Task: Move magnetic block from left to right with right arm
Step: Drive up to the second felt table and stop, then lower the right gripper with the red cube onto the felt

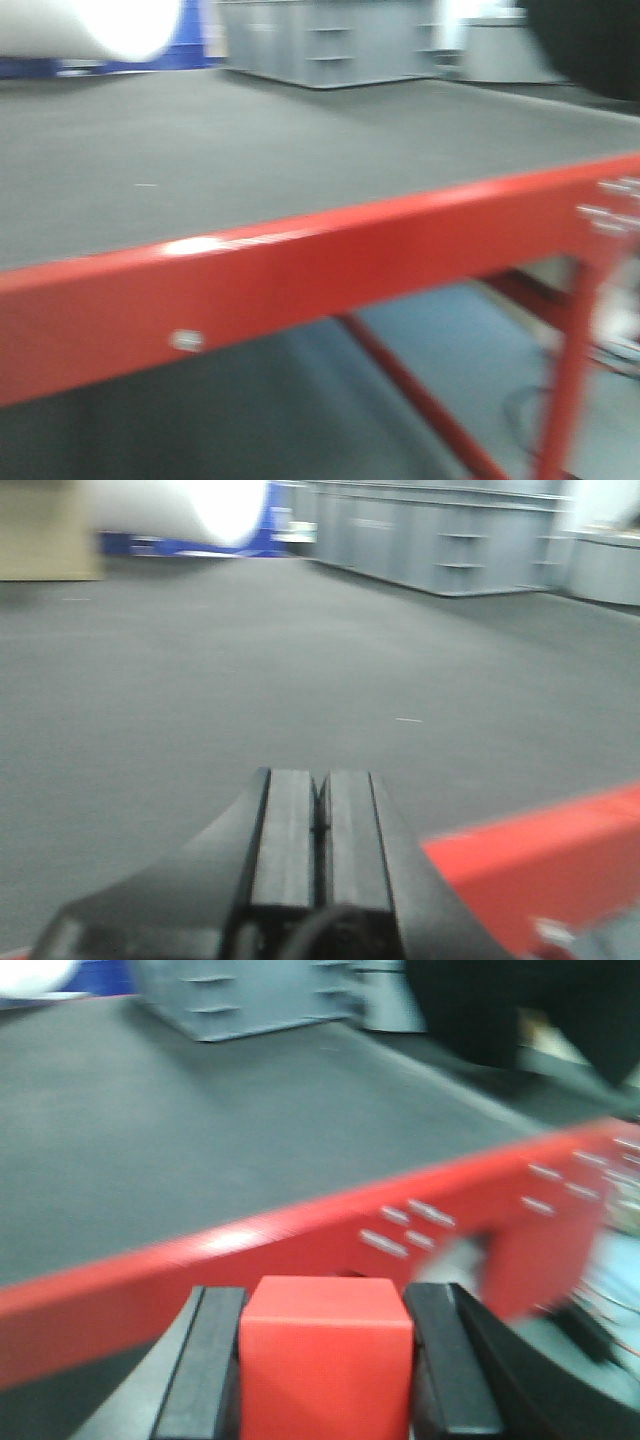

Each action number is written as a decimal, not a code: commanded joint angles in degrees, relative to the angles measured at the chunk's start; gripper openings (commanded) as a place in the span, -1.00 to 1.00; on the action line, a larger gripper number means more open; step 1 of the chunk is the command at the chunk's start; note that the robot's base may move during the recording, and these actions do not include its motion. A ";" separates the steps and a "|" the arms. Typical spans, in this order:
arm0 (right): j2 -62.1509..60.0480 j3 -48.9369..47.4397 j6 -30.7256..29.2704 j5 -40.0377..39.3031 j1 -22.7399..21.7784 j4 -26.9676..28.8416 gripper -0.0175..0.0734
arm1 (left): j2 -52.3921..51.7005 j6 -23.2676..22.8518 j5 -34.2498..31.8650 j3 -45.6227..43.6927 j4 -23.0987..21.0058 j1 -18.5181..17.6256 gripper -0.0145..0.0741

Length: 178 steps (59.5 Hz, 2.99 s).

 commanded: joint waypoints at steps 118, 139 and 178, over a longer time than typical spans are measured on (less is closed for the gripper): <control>1.10 -1.46 -0.49 -5.50 -0.07 1.22 -0.14 | -0.58 -0.25 -5.08 0.55 0.00 -0.11 -0.94; 14.59 -8.76 -13.91 -5.70 7.60 13.77 -0.14 | -0.58 -0.25 -5.08 0.55 0.00 -0.11 -0.94; 72.01 -38.56 -14.39 1.43 32.18 12.03 -0.14 | -0.58 -0.25 -5.08 0.55 0.00 -0.11 -0.94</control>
